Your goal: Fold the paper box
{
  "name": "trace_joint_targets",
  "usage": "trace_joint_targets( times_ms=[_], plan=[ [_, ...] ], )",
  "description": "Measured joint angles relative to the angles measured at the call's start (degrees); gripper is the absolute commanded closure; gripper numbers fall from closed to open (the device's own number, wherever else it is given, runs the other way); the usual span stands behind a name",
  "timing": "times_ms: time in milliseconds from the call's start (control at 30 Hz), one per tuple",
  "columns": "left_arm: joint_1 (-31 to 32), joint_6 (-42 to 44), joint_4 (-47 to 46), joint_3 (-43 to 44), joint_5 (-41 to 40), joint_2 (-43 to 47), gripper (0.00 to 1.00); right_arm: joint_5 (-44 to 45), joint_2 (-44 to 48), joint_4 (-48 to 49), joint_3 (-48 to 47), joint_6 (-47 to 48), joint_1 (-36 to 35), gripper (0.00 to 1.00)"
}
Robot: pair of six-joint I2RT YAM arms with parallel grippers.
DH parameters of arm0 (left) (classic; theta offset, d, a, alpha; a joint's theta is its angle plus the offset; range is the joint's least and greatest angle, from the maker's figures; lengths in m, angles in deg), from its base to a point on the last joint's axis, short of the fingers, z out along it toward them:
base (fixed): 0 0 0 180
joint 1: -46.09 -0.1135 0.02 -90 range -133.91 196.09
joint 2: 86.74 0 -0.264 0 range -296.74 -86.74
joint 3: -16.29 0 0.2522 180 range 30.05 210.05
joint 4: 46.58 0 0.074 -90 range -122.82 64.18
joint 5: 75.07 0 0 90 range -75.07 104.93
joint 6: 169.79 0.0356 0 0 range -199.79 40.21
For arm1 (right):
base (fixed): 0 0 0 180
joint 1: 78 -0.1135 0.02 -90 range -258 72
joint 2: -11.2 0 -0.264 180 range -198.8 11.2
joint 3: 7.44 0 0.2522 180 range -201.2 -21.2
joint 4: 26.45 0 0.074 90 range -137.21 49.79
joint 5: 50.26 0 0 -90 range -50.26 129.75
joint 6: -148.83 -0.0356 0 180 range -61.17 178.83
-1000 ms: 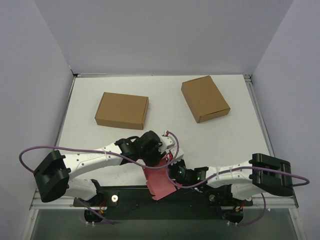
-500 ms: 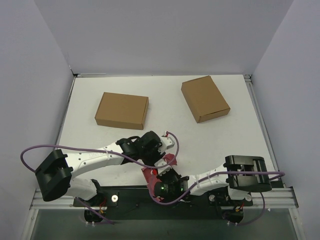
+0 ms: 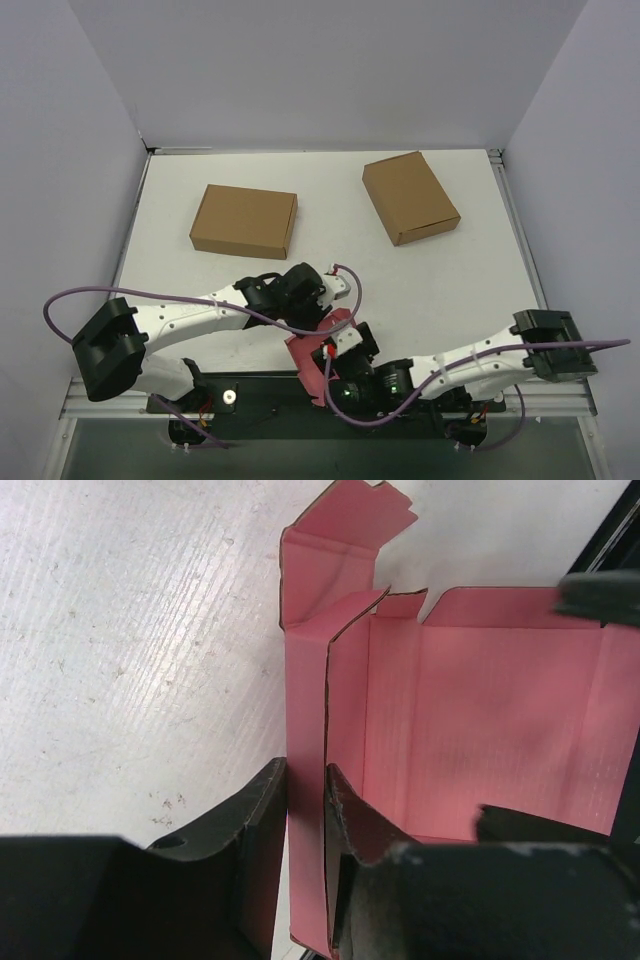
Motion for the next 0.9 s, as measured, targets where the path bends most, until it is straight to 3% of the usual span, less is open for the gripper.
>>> trace_joint_targets(
  times_ms=[167, 267, 500, 600, 767, 900],
  plan=[
    [-0.02, 1.22, 0.04, 0.00, 0.24, 0.00, 0.70, 0.87, 13.64, -6.10, 4.81, -4.87, -2.08, 0.29],
    [0.00, 2.47, 0.04, -0.02, 1.16, 0.09, 0.70, -1.29, 20.72, -9.09, 8.46, -7.34, 1.14, 0.29],
    [0.02, 6.08, -0.35, -1.09, 4.57, 2.64, 0.70, -12.83, 39.43, -9.20, 17.84, -8.28, 18.45, 0.30],
    [0.04, 6.95, -0.59, -1.40, 6.12, 3.39, 0.70, -22.05, 45.55, -8.70, 20.26, -7.54, 30.49, 0.31],
    [0.04, 7.48, -1.36, -1.81, 7.76, 4.37, 0.70, -39.95, 41.42, -3.37, 21.00, -4.70, 49.96, 0.35],
    [0.04, 7.50, -1.79, -1.84, 7.72, 4.63, 0.70, -51.71, 31.15, 3.93, 21.00, -2.89, 52.52, 0.36]
  ],
)
